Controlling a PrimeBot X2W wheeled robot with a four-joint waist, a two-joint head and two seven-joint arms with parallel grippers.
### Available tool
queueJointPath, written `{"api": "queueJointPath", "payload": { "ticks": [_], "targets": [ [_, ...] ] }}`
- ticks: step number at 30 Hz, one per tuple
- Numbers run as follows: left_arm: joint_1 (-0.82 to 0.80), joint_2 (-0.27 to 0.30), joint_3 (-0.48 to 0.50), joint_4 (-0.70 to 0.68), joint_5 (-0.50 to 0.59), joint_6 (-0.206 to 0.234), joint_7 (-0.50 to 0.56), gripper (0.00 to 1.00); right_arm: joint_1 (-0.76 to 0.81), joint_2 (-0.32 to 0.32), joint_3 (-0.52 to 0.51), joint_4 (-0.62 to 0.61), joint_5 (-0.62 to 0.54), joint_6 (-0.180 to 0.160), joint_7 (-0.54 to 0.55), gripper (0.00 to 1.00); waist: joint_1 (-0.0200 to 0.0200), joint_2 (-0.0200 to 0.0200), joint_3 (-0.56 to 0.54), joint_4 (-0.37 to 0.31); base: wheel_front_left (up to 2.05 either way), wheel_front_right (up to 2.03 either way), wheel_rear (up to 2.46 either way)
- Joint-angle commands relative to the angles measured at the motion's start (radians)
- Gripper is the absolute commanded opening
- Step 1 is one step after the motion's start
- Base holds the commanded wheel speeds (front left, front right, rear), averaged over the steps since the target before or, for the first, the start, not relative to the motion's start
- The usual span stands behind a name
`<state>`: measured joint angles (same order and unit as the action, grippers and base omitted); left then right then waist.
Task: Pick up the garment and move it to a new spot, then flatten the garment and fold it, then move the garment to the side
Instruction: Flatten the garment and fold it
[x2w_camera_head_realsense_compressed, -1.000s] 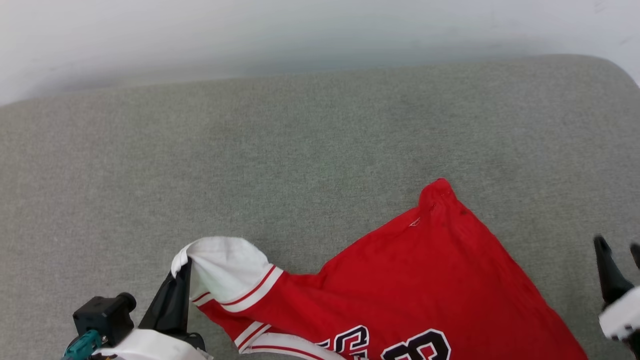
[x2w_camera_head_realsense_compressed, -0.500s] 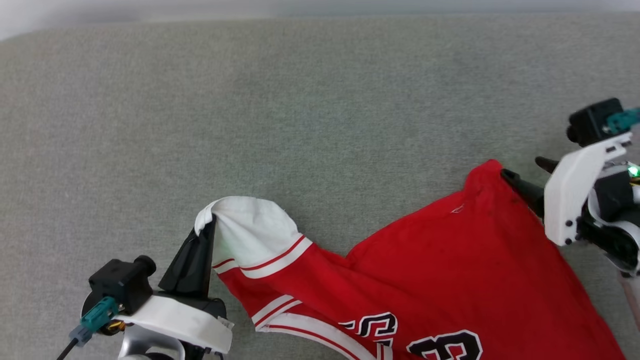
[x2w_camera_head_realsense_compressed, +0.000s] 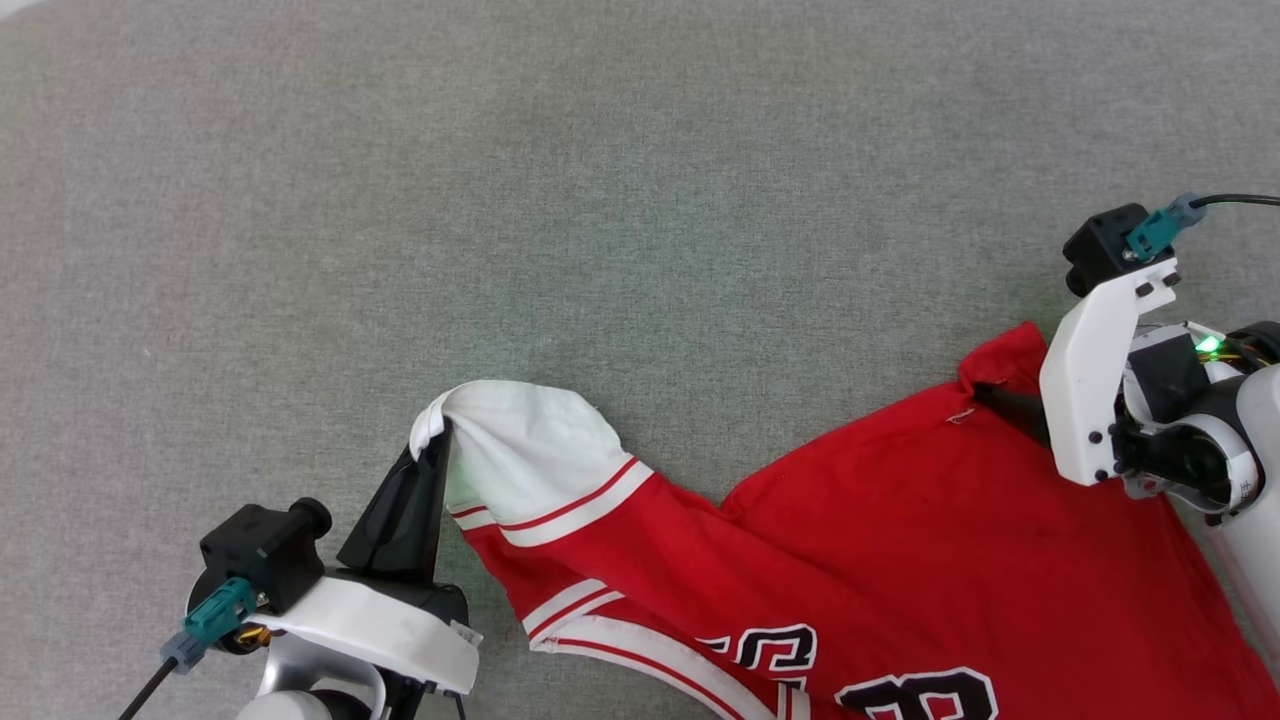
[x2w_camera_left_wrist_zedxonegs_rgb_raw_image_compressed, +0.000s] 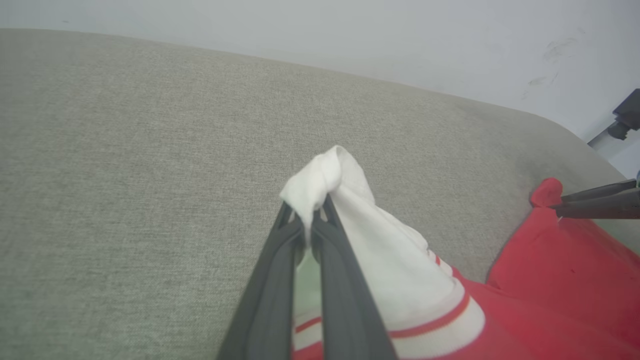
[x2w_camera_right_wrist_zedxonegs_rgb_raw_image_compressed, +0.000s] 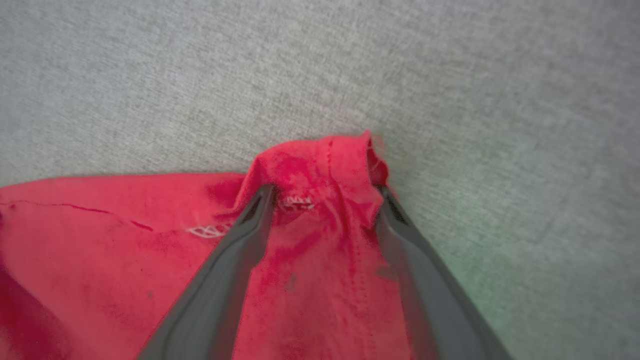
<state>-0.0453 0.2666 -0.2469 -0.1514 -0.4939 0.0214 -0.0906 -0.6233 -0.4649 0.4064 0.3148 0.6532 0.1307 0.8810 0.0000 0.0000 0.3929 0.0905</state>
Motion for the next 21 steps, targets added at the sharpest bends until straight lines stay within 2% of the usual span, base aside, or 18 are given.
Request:
{"api": "queueJointPath", "payload": {
  "ticks": [1, 4, 10, 16, 21],
  "targets": [
    [-0.007, 0.002, 0.004, 0.008, -0.002, -0.002, -0.006, 0.0, 0.085, 0.024, 0.06, 0.07, 0.018, 0.0, 0.036, 0.0, 0.0, 0.0, -0.006, -0.004, 0.0, 0.0, 0.0],
    [-0.011, 0.007, 0.009, 0.023, -0.008, -0.003, -0.009, 0.0, 0.051, 0.026, 0.056, 0.071, 0.015, 0.0, -0.005, 0.0, 0.0, 0.0, -0.027, -0.013, 0.0, 0.0, 0.0],
    [-0.023, 0.026, 0.019, 0.046, -0.009, -0.01, -0.008, 0.0, -0.004, 0.029, -0.023, 0.085, -0.031, -0.001, -0.153, 0.0, 0.0, 0.0, -0.091, -0.03, 0.0, 0.0, 0.0],
    [-0.088, 0.054, 0.04, 0.088, -0.027, -0.024, 0.017, 0.0, 0.004, 0.09, -0.146, 0.133, -0.111, 0.0, -0.299, 0.0, 0.0, 0.0, -0.178, -0.069, 0.0, 0.0, 0.0],
    [-0.255, 0.041, 0.033, 0.183, -0.04, -0.048, 0.04, 0.0, -0.026, 0.153, -0.23, 0.166, -0.174, 0.0, -0.392, 0.0, 0.0, 0.0, -0.216, -0.1, 0.0, 0.0, 0.0]
  ]
}}
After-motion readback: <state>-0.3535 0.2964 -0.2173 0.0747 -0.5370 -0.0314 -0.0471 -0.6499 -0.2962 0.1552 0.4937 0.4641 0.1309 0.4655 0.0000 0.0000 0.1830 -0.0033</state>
